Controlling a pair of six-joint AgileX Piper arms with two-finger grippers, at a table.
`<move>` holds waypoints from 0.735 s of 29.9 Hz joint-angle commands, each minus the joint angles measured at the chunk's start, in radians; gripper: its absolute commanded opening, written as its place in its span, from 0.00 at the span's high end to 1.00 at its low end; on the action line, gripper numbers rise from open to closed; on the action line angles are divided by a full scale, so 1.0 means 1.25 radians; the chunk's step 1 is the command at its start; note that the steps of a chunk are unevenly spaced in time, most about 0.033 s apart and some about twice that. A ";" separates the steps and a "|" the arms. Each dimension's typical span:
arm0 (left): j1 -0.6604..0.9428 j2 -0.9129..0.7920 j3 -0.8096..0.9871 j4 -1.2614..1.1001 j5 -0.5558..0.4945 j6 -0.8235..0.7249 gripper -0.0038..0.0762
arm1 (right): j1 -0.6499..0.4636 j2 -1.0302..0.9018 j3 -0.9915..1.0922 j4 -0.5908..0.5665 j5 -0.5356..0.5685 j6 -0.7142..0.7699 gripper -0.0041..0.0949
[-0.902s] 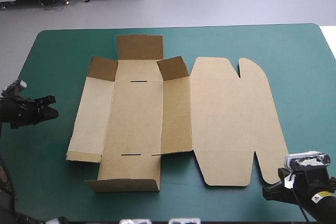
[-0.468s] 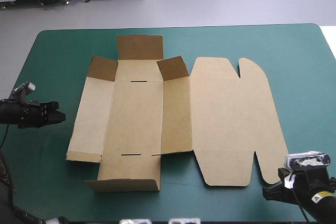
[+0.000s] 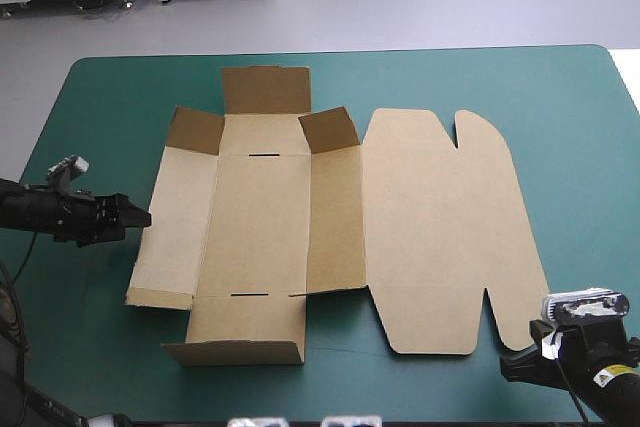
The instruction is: Fold the box
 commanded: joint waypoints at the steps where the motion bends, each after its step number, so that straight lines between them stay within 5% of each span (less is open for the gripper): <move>1: -0.038 -0.008 -0.022 -0.034 0.074 0.003 0.40 | -0.001 0.006 -0.020 0.013 -0.036 -0.003 0.98; 22: -0.124 0.038 0.039 -0.030 0.077 -0.006 0.46 | -0.001 0.006 -0.020 0.015 -0.036 -0.003 0.98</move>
